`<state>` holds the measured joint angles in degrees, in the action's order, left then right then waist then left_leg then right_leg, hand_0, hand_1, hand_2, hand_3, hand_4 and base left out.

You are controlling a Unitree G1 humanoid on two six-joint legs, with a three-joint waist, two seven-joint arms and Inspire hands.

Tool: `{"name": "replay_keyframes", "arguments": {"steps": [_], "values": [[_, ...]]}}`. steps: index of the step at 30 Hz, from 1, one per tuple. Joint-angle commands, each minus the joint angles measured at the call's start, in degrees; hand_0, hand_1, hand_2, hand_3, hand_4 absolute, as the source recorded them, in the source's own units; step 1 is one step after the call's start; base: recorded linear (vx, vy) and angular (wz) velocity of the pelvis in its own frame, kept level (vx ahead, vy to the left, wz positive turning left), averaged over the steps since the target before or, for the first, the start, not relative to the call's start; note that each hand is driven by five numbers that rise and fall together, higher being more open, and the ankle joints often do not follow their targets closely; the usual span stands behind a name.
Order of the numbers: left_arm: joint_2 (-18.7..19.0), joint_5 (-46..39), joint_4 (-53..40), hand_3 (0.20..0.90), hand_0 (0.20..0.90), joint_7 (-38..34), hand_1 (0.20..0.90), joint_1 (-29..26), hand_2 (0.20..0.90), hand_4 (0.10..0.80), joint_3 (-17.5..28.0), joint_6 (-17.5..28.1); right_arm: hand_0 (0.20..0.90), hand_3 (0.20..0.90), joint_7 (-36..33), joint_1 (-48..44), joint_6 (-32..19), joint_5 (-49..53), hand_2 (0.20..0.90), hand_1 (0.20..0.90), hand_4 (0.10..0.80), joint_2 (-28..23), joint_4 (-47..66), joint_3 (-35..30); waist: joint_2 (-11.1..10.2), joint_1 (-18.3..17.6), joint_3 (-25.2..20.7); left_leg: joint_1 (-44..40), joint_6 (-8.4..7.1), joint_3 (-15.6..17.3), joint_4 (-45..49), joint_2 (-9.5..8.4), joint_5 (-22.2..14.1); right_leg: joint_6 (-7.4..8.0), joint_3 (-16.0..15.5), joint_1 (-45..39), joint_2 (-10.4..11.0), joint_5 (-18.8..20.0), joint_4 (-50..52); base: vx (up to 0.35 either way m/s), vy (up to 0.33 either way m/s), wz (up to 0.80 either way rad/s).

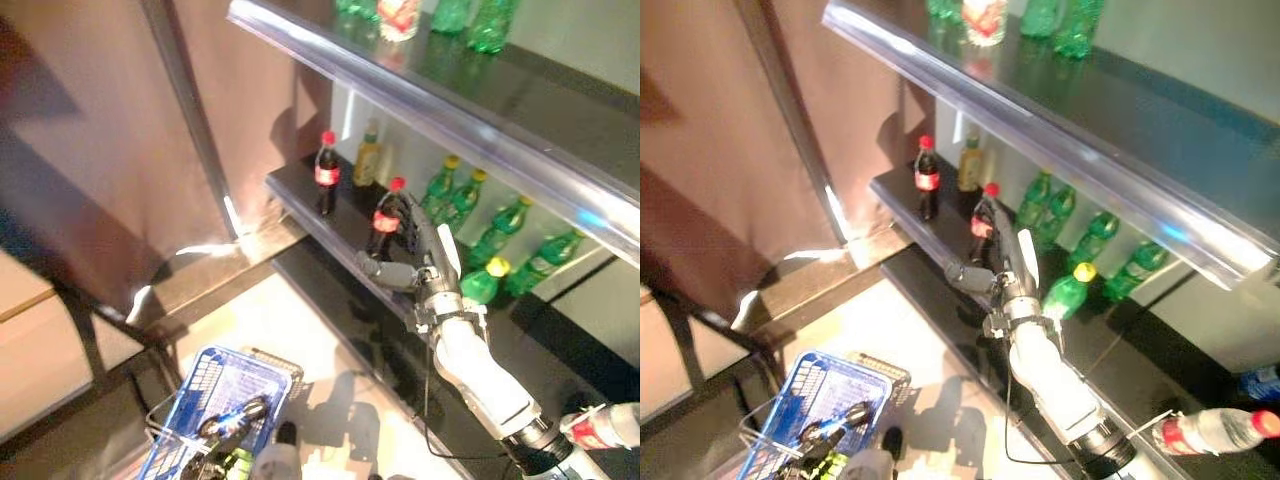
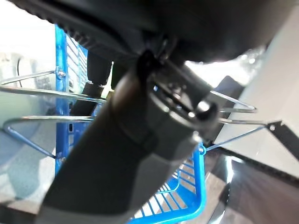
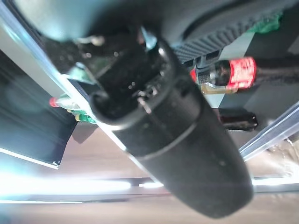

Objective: Pick up the drink and place into the basket.

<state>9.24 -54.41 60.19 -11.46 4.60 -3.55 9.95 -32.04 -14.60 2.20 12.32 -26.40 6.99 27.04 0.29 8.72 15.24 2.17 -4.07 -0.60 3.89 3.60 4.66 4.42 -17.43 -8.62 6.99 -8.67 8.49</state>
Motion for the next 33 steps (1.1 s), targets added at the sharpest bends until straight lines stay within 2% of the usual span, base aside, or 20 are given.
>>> {"name": "replay_keyframes", "arguments": {"steps": [1,4,8,15,21,26,33], "values": [[0.03,2.6,-3.15,0.2,0.3,4.4,0.3,-2.36,0.3,0.1,-3.94,5.95,0.9,0.9,-12.7,-11.29,-1.36,-10.24,0.9,0.9,0.8,3.15,4.06,-2.16,-0.1,1.99,3.81,5.98,-2.1,-3.42,7.83,1.15,-2.71,0.03,-0.5,4.33,5.08,2.72,4.5,-0.195,0.08,0.22],[0.58,1.15,-3.5,0.2,0.3,5.1,0.3,-4.3,0.3,0.1,-5.19,7.22,0.9,0.9,-19.73,-16.22,0.6,-15.79,0.9,0.9,0.8,5.26,2.9,-3.04,0.74,2.73,7.89,8.81,-1.52,-4.32,9.7,-0.26,-3.28,0.24,-0.54,7.14,6.0,2.73,6.15,-0.15,0.086,0.15],[1.16,0.21,-5.13,0.2,0.3,5.42,0.3,-6.37,0.3,0.1,-6.53,8.08,0.9,0.9,-26.74,-21.07,3.1,-18.81,0.9,0.9,0.8,5.18,2.23,-4.31,1.69,3.17,11.67,11.92,-0.6,-4.59,11.32,-1.85,-3.67,0.7,-0.12,10.11,6.97,3.56,6.62,-0.105,0.084,0.05],[0.89,1.11,-8.57,0.2,0.3,4.49,0.3,-8.06,0.3,0.1,-8.74,9.75,0.9,0.9,-40.22,-24.86,2.4,-19.68,0.9,0.9,0.8,4.67,0.66,-8.09,2.6,3.28,14.56,15.71,0.41,-4.16,12.82,-3.03,-3.87,1.25,0.54,13.98,7.73,4.74,6.63,-0.062,0.047,0.04],[0.87,0.97,-9.46,0.2,0.3,3.71,0.3,-9.51,0.3,0.1,-9.42,9.28,0.9,0.9,-43.23,-26.05,2.58,-15.59,0.9,0.9,0.8,5.13,-2.38,-8.63,2.65,2.99,14.56,17.96,1.04,-3.93,14.08,-3.14,-4.38,1.23,1.53,16.92,7.89,4.88,7.56,0.0,0.001,-0.01],[0.32,0.29,-10.1,0.2,0.3,3.28,0.3,-9.94,0.3,0.1,-10.45,9.84,0.9,0.9,-45.11,-26.86,0.67,-13.6,0.9,0.9,0.8,6.33,-4.63,-9.43,2.56,2.82,14.56,19.83,1.39,-3.52,14.51,-2.9,-4.61,0.99,2.21,19.95,7.72,4.96,8.48,-0.003,-0.001,-0.03],[-0.26,-0.76,-10.79,0.2,0.3,2.58,0.3,-10.1,0.3,0.1,-10.67,10.1,0.9,0.9,-41.48,-29.13,-1.88,-6.54,0.9,0.9,0.8,7.41,-8.64,-10.01,2.88,2.95,14.56,22.3,1.81,-3.31,15.56,-2.98,-5.06,0.62,2.73,24.12,7.95,4.8,10.45,0.003,0.003,0.0]]}}
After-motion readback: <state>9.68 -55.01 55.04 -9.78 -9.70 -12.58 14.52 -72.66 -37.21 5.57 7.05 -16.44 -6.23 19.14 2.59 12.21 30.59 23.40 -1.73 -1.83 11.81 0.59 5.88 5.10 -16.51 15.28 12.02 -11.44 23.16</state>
